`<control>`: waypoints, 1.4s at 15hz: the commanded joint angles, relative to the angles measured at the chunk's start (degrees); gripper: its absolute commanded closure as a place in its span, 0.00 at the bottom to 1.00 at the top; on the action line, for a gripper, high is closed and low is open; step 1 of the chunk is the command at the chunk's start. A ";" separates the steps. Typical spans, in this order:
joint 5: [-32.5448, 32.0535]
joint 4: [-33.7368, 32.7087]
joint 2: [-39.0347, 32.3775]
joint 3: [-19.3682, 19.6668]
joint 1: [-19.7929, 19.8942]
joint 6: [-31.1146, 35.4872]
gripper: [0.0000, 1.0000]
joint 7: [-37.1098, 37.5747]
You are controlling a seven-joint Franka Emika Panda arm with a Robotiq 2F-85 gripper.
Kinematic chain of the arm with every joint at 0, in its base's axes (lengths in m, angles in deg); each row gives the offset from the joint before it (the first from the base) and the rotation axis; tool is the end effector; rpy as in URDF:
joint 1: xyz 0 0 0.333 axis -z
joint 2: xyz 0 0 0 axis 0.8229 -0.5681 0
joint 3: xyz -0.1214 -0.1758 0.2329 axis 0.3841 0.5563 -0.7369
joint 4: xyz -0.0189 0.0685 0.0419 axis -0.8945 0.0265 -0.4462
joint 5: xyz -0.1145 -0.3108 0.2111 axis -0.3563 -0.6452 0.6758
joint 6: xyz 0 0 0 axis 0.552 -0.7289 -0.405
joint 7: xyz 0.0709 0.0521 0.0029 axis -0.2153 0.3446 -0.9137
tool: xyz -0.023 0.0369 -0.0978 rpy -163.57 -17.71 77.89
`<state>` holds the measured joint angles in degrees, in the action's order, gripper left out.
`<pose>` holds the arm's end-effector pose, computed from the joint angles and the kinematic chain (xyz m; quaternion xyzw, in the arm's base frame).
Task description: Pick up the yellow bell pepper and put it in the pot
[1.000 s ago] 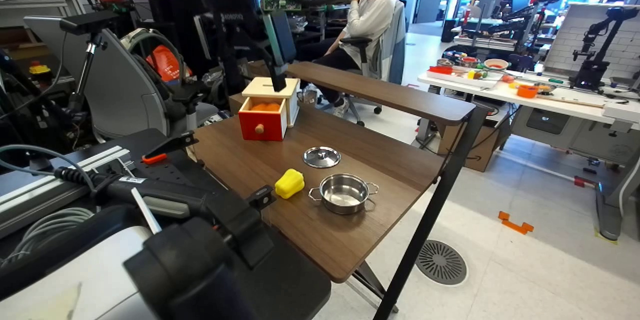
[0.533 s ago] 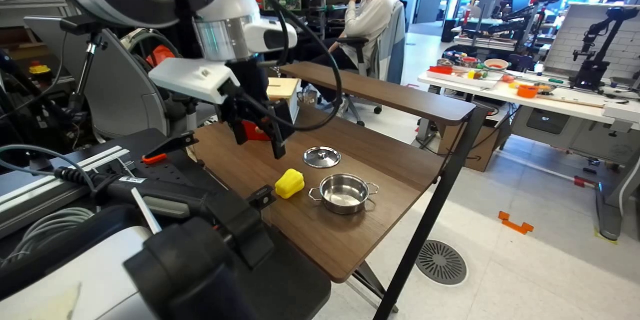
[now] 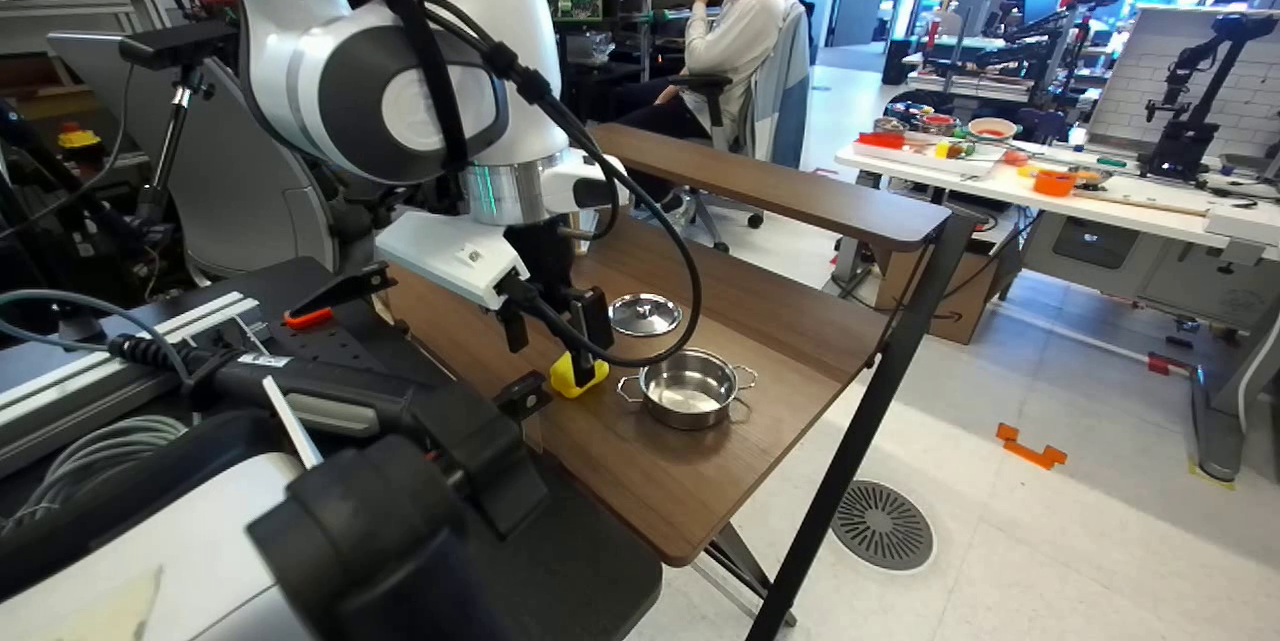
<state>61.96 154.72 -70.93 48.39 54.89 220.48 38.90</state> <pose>0.4192 -0.0430 0.0926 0.9967 0.0685 0.0267 0.0340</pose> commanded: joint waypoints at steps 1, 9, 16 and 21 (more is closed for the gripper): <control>1.86 -4.99 -5.34 -1.28 0.45 0.90 0.00 0.57; 2.37 -9.56 -8.42 -4.00 2.77 0.07 0.65 0.27; 1.13 -8.94 -2.29 -3.10 5.32 -4.26 0.77 -1.99; 1.67 -12.10 -1.33 -5.47 12.35 -8.07 0.77 -6.40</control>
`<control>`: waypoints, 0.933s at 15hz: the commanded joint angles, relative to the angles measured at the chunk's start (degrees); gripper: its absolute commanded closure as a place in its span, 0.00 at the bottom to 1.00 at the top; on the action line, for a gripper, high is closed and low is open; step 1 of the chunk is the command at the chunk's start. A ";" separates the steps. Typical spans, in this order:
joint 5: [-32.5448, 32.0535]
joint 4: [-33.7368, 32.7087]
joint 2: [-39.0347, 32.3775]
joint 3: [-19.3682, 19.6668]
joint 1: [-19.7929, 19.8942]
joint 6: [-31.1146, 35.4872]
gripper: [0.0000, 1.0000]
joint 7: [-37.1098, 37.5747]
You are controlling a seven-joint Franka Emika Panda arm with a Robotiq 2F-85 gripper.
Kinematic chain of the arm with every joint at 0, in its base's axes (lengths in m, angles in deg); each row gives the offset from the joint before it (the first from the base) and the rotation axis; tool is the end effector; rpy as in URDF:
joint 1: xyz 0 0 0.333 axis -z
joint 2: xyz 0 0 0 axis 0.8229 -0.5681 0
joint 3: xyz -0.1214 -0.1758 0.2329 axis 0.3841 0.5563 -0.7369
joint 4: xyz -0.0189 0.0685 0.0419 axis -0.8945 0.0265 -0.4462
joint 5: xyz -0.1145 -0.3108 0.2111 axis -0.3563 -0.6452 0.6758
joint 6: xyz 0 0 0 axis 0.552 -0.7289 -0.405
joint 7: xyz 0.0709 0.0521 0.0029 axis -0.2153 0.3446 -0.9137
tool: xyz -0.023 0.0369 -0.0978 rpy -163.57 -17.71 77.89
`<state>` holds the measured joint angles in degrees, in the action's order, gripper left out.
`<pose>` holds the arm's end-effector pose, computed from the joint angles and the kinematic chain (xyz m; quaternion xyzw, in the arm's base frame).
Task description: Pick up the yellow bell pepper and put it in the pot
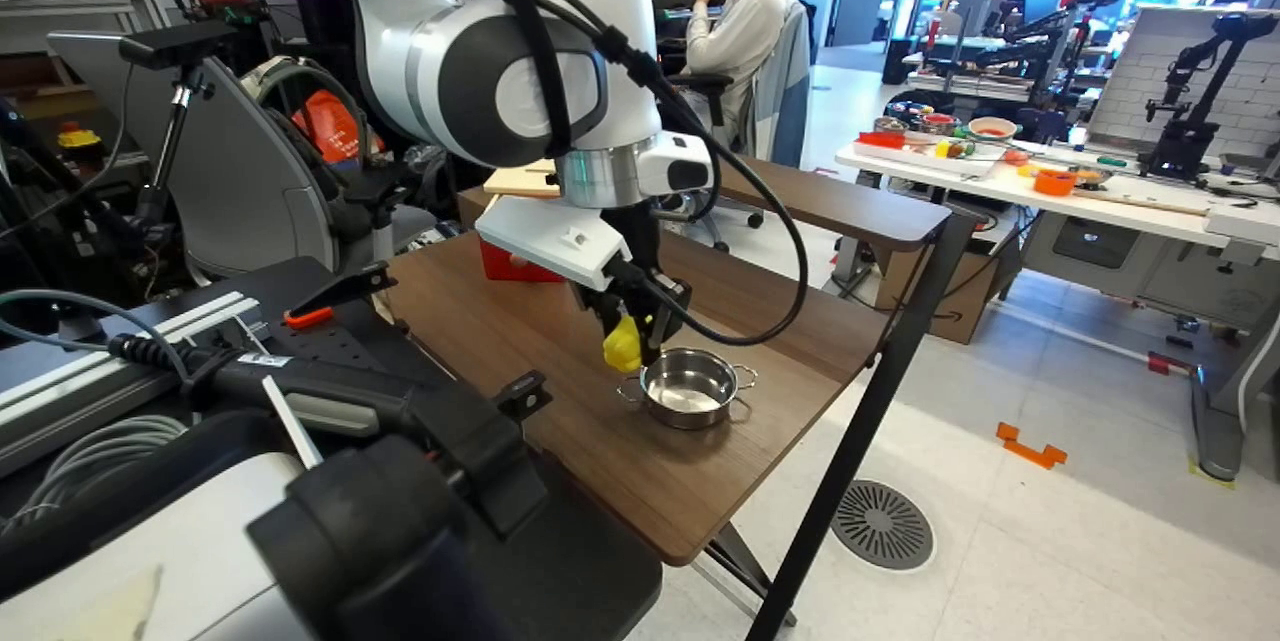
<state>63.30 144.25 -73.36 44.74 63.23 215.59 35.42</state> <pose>0.4804 -0.0885 0.1057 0.9972 0.0425 0.0524 0.0333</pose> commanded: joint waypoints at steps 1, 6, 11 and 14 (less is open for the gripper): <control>0.52 -2.88 0.44 -1.74 4.83 -3.65 0.77 -3.46; 2.02 -7.66 -2.13 -4.48 8.73 -7.22 0.77 -5.63; 2.37 -11.01 -6.20 -5.42 8.56 -8.71 0.77 -5.46; 2.22 -12.09 -7.54 -5.24 8.51 -9.21 0.77 -5.32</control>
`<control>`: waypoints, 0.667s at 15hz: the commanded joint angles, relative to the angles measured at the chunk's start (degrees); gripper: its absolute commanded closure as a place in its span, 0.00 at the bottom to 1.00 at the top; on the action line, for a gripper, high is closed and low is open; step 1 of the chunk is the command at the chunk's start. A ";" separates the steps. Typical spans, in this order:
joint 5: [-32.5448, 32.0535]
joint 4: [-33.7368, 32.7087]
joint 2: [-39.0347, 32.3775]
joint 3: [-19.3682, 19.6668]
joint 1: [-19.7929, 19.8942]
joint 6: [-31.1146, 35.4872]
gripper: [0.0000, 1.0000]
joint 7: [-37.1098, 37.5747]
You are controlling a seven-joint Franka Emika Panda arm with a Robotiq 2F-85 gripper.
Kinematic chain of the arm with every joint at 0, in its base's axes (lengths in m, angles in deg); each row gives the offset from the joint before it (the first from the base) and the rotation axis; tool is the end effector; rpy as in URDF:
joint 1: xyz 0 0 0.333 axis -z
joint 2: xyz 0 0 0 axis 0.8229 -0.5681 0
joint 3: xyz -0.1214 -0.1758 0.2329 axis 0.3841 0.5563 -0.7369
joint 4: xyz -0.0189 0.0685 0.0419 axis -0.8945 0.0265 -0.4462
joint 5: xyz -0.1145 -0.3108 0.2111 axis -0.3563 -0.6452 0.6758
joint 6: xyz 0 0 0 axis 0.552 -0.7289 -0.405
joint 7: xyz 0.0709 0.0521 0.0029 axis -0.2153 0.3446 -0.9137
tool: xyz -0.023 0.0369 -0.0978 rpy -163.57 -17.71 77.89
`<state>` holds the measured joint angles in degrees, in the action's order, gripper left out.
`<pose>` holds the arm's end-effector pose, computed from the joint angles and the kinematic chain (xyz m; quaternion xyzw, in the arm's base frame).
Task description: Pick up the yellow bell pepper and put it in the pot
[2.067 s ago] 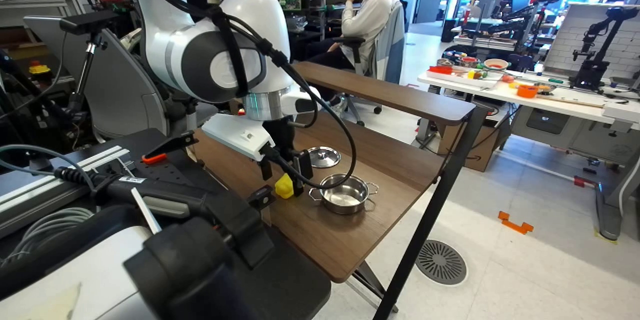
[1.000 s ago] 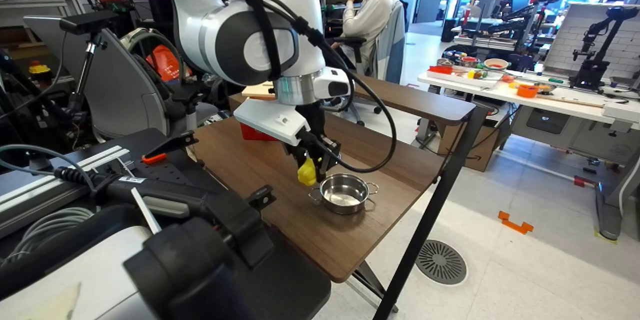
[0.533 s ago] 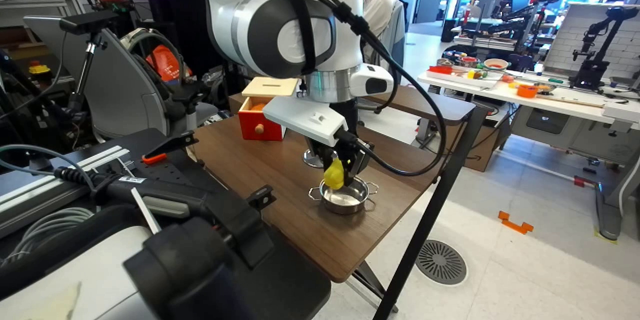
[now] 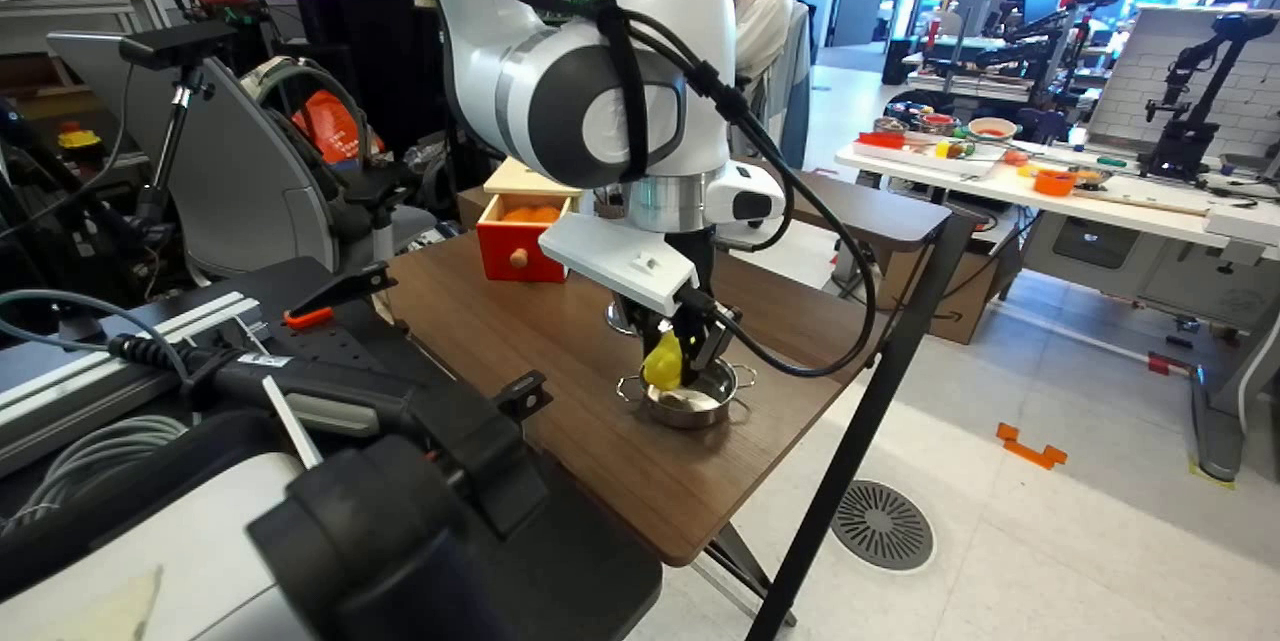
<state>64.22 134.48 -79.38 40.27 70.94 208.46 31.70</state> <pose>0.5138 -0.1249 0.0852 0.9991 0.0307 0.0262 0.0140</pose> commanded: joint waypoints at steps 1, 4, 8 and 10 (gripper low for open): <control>1.44 -2.48 -1.49 -1.01 1.25 -2.10 0.77 -1.80; 1.62 -3.02 -1.58 -1.08 1.84 -2.54 0.77 -1.91; 1.58 -3.47 -1.31 -0.37 1.77 -4.09 0.19 -1.59; 2.17 -3.30 -0.72 -1.33 2.69 -5.38 0.06 -2.23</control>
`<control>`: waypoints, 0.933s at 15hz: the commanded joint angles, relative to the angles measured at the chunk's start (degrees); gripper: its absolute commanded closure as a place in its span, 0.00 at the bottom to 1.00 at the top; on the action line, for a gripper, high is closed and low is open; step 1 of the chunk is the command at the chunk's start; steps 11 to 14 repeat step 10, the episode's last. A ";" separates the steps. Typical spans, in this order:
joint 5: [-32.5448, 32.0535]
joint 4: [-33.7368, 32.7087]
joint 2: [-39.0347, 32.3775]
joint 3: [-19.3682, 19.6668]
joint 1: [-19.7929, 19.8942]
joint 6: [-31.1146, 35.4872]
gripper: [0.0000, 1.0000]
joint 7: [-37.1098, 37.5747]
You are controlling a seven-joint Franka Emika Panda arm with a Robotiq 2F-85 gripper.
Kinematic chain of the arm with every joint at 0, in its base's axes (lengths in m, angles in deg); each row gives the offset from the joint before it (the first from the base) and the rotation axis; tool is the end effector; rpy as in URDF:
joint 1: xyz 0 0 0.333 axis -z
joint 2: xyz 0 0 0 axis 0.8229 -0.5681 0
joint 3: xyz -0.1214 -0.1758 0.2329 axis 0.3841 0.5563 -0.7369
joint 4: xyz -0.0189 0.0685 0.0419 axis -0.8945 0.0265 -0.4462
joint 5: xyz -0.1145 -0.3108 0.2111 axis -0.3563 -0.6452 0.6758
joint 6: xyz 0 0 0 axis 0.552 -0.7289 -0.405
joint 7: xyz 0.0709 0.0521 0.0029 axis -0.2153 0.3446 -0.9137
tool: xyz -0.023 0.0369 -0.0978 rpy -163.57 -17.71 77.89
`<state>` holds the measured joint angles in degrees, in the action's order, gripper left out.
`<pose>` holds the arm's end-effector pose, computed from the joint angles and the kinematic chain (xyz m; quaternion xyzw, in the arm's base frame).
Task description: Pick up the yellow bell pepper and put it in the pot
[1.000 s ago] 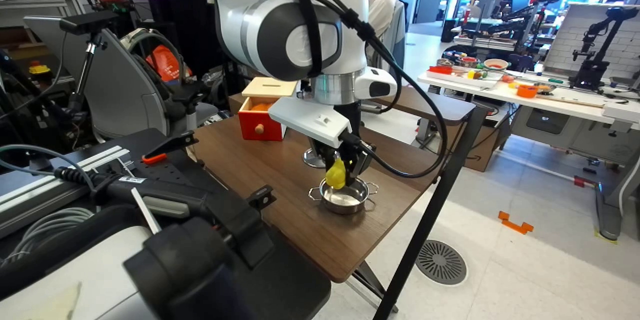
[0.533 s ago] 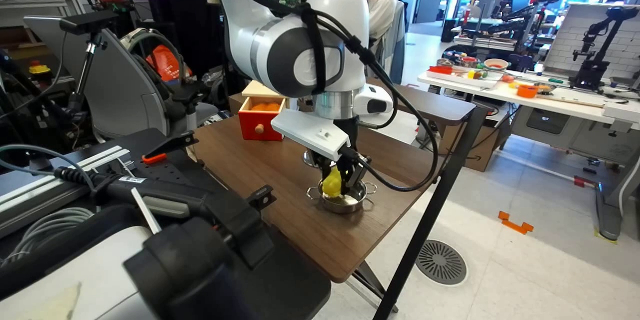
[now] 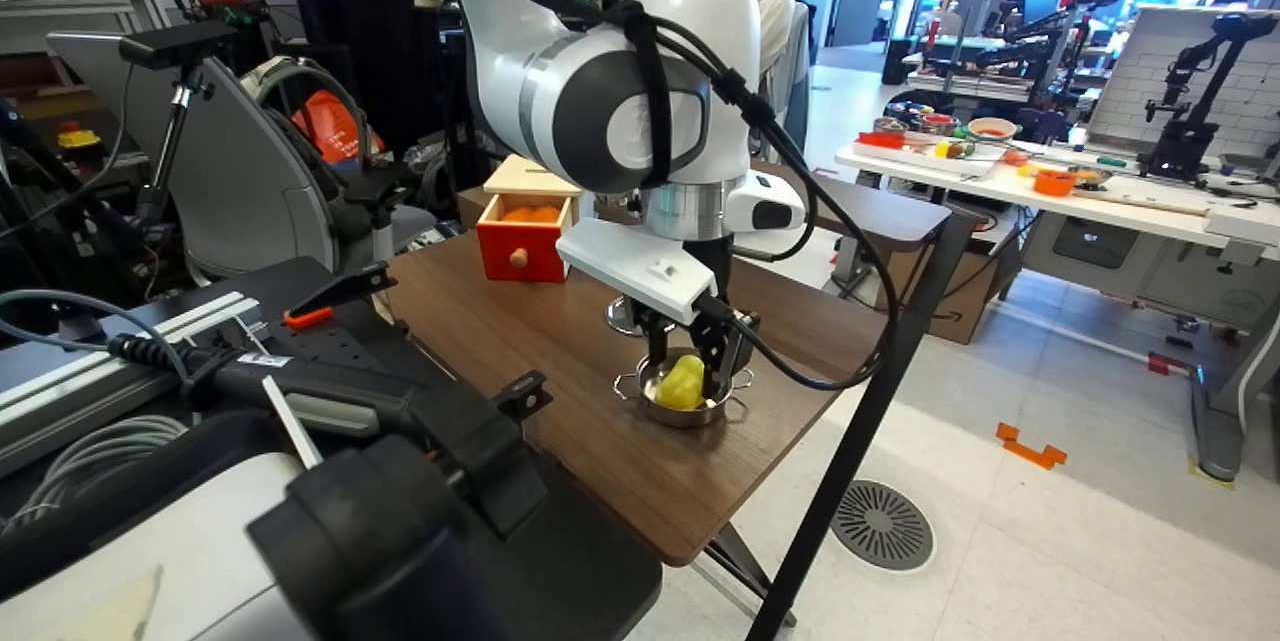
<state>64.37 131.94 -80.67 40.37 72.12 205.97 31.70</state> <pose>0.5202 -0.1399 0.0814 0.9996 0.0179 0.0151 0.0134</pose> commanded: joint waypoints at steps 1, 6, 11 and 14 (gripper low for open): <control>2.19 -0.41 0.84 -1.73 1.75 -3.00 0.01 -2.49; 4.83 3.89 6.15 -6.07 5.38 -1.64 0.00 -5.52; 4.74 4.14 6.38 -6.28 4.82 -0.78 0.00 -8.07; 4.74 4.14 6.38 -6.28 4.82 -0.78 0.00 -8.07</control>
